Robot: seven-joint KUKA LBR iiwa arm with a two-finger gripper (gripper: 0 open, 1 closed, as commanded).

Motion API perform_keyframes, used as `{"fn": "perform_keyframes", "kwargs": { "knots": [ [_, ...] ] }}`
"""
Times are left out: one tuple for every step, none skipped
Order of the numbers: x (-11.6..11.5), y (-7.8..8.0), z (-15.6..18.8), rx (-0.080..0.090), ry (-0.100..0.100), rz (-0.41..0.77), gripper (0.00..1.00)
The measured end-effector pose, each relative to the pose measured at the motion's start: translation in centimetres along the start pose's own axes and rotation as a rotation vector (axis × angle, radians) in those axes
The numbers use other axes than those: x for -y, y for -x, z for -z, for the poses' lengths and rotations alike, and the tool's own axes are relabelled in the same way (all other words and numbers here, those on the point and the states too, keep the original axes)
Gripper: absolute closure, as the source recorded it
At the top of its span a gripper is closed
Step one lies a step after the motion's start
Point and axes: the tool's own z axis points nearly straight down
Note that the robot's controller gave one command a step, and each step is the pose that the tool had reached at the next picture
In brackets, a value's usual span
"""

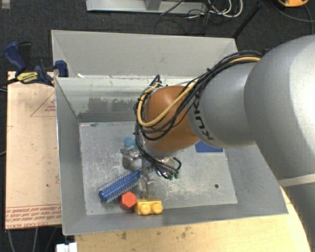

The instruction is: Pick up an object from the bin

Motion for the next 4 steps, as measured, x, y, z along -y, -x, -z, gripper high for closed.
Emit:
{"fn": "perform_keyframes", "kwargs": {
  "knots": [
    [-0.01,0.04,0.01,0.001,0.002,-0.003,0.0],
    [-0.01,0.08,0.01,0.002,0.003,-0.006,0.0],
    [-0.01,0.12,0.02,0.003,0.005,-0.009,0.0],
    [0.0,0.16,0.07,0.004,0.005,-0.009,1.0]
  ]
}}
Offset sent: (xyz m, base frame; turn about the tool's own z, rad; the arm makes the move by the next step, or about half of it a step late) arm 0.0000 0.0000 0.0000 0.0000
